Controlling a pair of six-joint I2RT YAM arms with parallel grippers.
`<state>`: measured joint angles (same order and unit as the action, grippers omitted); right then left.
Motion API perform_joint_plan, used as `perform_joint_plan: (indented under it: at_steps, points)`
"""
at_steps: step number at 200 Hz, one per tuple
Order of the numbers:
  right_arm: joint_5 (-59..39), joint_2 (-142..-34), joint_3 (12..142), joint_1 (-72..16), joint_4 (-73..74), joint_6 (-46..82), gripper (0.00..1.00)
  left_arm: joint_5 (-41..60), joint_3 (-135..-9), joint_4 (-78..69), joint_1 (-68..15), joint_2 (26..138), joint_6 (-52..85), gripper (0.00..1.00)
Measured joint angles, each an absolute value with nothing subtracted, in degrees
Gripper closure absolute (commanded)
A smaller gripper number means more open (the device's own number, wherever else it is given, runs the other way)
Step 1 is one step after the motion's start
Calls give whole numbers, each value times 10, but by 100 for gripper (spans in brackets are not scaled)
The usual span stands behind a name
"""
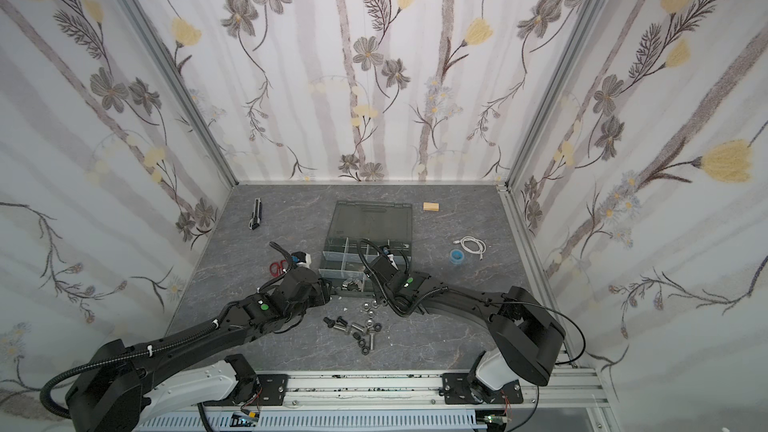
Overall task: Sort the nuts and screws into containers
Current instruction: 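Carry the hex nut into the adjacent compartment and release it with the right gripper, then lower the right gripper toward the hex nuts while the left gripper descends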
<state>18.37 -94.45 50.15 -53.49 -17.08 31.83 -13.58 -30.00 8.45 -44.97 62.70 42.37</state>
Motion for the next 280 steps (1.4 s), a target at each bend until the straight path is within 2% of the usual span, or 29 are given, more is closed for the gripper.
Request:
perform_joint_plan:
  at_steps: [79,135,208,280]
  points:
    - [183,-885,488,-535,-168,321,49,-116,-311,79,-455,650,422,44]
    - [183,-830,443,-537,-164,330,48,-112,-322,75,-503,671,421,44]
    - [177,-757,369,-541,-150,343,48,-114,-363,73,-568,762,436,44]
    - [164,-742,346,-541,-143,343,48,-111,-410,71,-601,844,452,44]
